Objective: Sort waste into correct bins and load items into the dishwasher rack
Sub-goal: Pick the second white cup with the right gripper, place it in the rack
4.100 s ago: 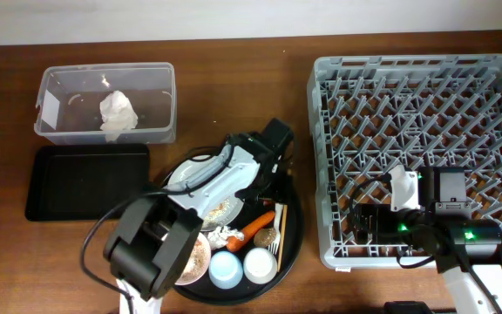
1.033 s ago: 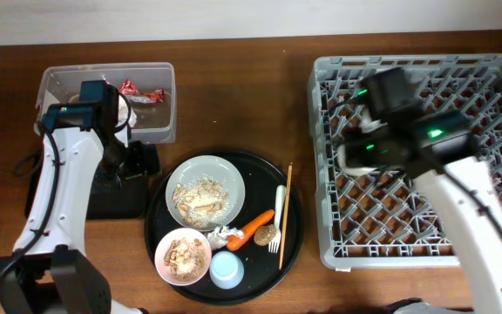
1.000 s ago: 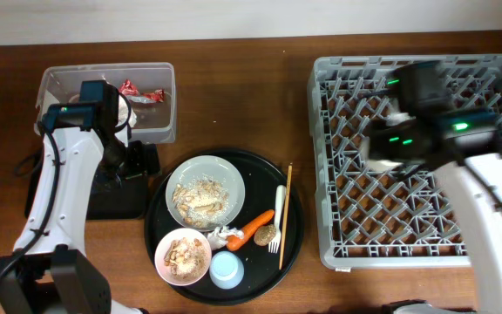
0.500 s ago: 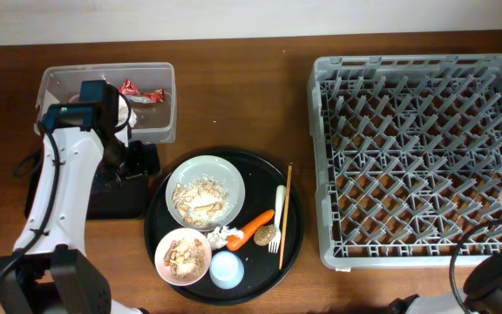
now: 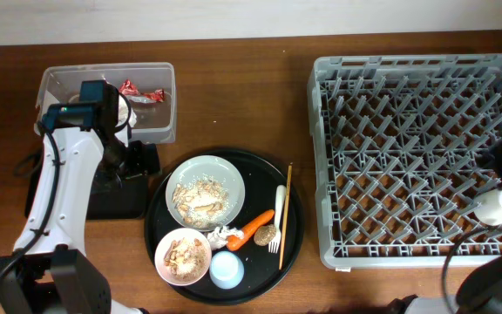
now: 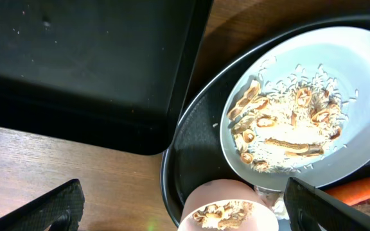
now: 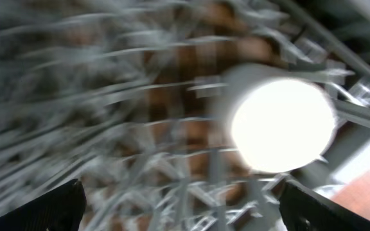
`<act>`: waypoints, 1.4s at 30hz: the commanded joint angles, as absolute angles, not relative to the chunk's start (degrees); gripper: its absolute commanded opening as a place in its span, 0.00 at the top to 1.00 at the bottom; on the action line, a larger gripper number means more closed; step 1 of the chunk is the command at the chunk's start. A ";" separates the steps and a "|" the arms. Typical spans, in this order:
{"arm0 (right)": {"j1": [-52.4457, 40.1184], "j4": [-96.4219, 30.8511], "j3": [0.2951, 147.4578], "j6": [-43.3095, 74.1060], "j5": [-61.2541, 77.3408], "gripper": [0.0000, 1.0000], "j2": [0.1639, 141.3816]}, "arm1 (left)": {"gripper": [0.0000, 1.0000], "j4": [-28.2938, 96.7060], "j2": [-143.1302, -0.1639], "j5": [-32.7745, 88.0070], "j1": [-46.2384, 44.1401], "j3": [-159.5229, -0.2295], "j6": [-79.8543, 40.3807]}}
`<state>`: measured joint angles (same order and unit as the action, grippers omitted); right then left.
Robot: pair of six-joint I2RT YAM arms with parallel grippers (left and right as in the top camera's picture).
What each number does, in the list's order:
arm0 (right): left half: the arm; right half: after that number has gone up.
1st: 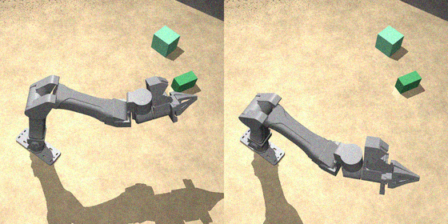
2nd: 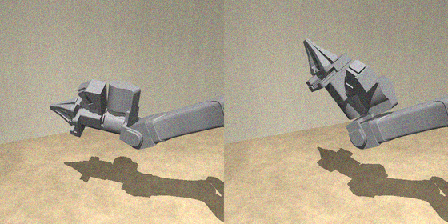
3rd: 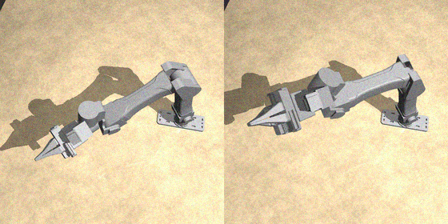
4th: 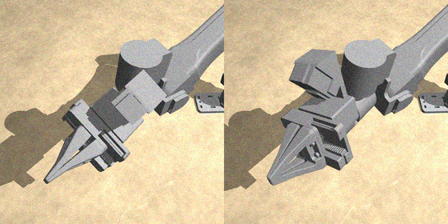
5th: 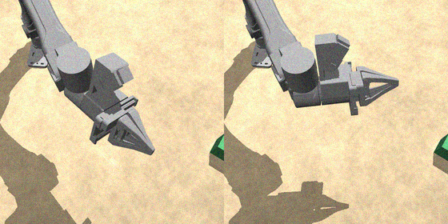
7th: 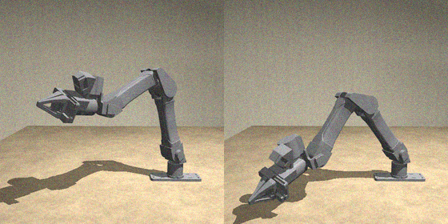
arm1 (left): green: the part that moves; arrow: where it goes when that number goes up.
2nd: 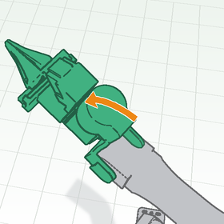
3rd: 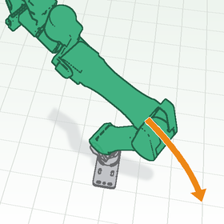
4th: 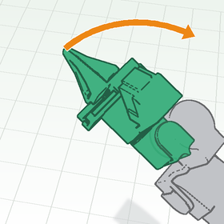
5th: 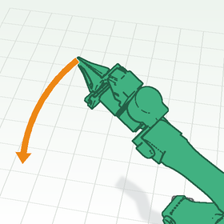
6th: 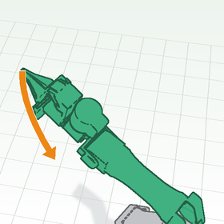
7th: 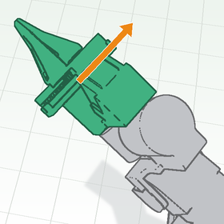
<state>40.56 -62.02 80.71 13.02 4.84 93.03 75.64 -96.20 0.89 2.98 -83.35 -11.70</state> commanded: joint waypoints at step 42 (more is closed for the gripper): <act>-53.56 -65.76 85.84 13.15 0.36 0.42 96.90 | 0.01 75.53 -95.85 1.13 3.01 -83.13 -11.22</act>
